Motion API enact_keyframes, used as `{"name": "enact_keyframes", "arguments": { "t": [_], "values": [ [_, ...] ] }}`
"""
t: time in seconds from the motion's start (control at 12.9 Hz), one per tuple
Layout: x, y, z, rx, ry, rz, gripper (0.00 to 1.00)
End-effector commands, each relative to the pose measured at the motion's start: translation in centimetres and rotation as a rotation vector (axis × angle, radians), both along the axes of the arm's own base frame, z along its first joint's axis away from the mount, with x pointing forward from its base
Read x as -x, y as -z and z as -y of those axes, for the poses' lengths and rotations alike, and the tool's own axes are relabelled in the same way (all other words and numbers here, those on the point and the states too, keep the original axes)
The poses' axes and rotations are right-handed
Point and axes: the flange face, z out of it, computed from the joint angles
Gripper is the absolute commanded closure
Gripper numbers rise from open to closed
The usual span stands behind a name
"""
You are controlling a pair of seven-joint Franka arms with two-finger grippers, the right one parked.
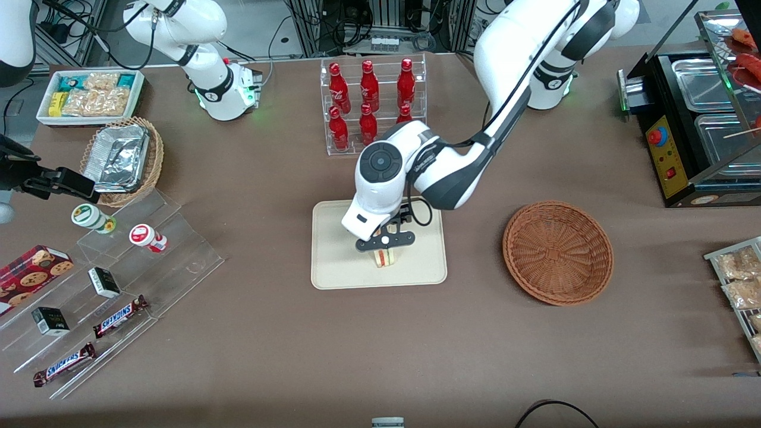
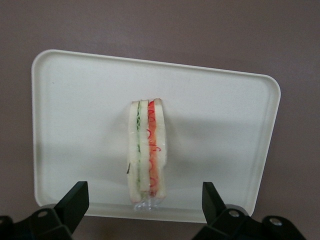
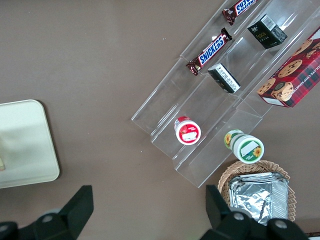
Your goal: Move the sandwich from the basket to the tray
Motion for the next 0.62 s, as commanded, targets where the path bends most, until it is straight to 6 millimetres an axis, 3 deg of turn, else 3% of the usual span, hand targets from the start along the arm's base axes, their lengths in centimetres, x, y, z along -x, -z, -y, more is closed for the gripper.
{"name": "enact_keyframes", "arguments": {
  "t": [0.0, 0.08, 0.15, 0.54],
  "values": [
    [-0.8, -3.3, -3.0, -0.04, 0.028, -0.009, 0.0],
    [-0.9, -4.2, -3.8, -0.05, 0.023, -0.016, 0.0],
    [-2.1, -4.7, -6.4, -0.072, 0.006, -0.038, 0.0],
    [-4.0, -7.4, -16.6, -0.082, 0.12, -0.083, 0.0]
  ]
}}
